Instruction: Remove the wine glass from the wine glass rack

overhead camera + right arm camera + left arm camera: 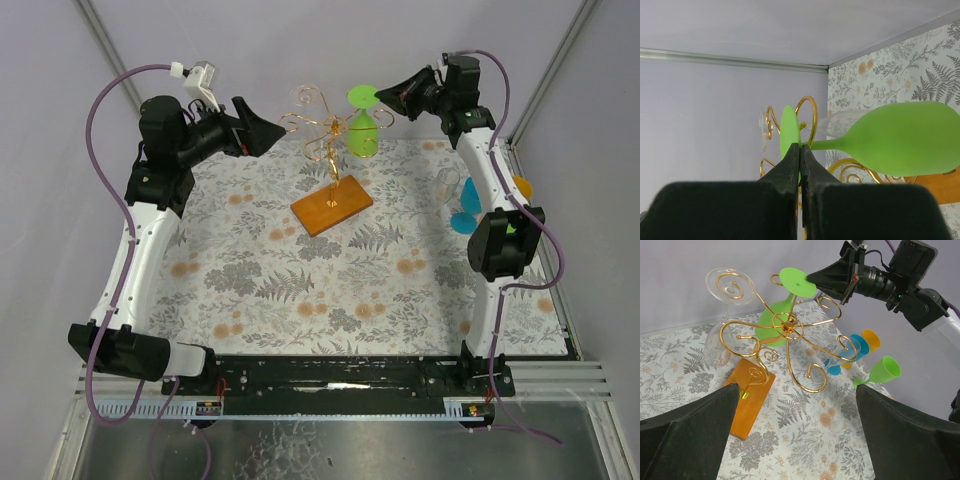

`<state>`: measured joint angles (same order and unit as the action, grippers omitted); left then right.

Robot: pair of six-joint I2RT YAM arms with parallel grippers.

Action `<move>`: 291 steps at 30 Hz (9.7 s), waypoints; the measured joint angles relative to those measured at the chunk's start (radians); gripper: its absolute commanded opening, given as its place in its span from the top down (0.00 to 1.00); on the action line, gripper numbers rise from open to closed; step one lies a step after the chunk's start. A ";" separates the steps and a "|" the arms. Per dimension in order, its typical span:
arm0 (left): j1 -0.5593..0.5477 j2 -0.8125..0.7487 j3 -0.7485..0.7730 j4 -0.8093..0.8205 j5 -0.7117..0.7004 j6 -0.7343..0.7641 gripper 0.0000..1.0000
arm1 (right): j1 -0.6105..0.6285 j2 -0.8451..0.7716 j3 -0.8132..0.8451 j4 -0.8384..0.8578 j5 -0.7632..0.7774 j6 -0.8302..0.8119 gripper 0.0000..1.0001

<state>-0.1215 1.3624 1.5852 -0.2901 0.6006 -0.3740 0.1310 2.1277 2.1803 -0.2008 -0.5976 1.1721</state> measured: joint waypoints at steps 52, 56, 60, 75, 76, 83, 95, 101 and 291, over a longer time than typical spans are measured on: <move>0.000 0.000 0.000 0.006 0.006 -0.032 0.00 | 0.053 0.148 0.212 0.079 -0.048 0.123 1.00; 0.000 0.000 0.000 0.006 0.006 -0.032 0.00 | 0.055 0.148 0.212 0.097 -0.040 0.131 1.00; 0.000 0.000 0.000 0.006 0.007 -0.032 0.00 | 0.056 0.148 0.210 0.125 -0.024 0.142 1.00; 0.000 0.000 0.000 0.006 0.022 -0.032 0.00 | 0.058 0.165 0.187 0.196 0.101 0.163 1.00; 0.000 0.000 0.000 0.006 0.023 -0.032 0.00 | 0.058 0.165 0.185 0.198 0.113 0.163 1.00; 0.000 0.000 0.001 0.005 0.034 -0.033 0.00 | 0.045 0.163 0.154 0.222 0.194 0.146 1.00; 0.000 0.000 0.051 0.007 0.074 -0.084 0.00 | -0.123 -0.032 -0.107 0.214 0.249 0.095 1.00; 0.000 0.000 0.061 0.007 0.095 -0.106 0.00 | -0.230 -0.236 -0.209 0.225 0.235 0.082 1.00; -0.811 0.330 0.425 -0.258 -0.237 0.732 0.00 | -0.124 -1.012 -1.030 -0.441 0.786 -0.871 0.31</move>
<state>-0.9329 1.6920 2.0102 -0.5480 0.3634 0.3576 0.0067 1.1160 1.1503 -0.6415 0.1886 0.3016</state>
